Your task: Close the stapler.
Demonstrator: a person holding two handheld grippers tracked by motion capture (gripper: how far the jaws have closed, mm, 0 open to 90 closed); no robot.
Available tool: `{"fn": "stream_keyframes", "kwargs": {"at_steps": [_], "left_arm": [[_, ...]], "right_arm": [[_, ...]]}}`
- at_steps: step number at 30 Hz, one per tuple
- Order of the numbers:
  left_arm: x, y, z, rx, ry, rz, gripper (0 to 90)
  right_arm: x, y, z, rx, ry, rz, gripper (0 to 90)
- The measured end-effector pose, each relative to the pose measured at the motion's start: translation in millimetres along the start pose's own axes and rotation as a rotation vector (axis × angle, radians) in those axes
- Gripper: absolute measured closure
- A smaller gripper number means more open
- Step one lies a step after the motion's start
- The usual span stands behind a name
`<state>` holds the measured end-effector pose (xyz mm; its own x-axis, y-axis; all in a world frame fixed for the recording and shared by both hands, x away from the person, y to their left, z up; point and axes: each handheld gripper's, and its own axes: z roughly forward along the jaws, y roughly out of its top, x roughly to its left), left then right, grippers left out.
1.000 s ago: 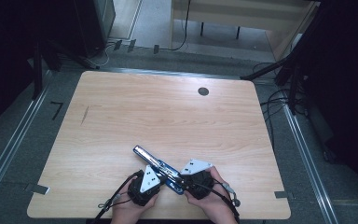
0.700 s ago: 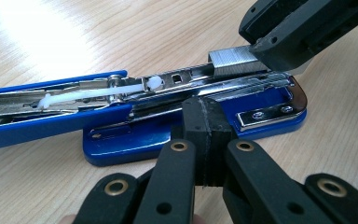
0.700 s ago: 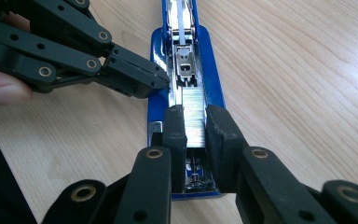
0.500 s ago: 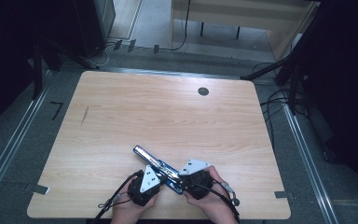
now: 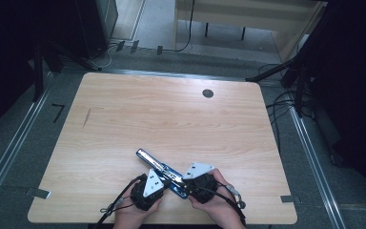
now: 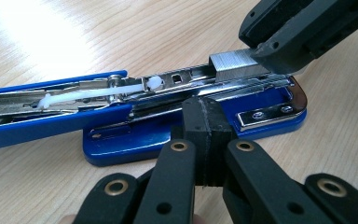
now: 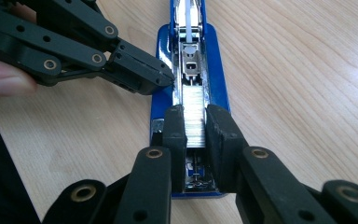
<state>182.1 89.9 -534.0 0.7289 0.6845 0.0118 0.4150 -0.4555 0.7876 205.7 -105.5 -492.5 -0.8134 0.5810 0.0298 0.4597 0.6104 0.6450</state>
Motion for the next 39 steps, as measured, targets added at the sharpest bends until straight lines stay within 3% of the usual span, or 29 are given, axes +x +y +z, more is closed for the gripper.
{"fn": "stream_keyframes", "kwargs": {"at_steps": [17, 39], "left_arm": [[0.0, 0.0, 0.0, 0.000, 0.000, 0.000, 90.0], [0.0, 0.0, 0.0, 0.000, 0.000, 0.002, 90.0]], "right_arm": [[-1.8, -0.9, 0.0, -0.012, 0.005, 0.017, 79.7], [-1.0, 0.6, -2.3, -0.001, -0.010, 0.002, 79.9]]}}
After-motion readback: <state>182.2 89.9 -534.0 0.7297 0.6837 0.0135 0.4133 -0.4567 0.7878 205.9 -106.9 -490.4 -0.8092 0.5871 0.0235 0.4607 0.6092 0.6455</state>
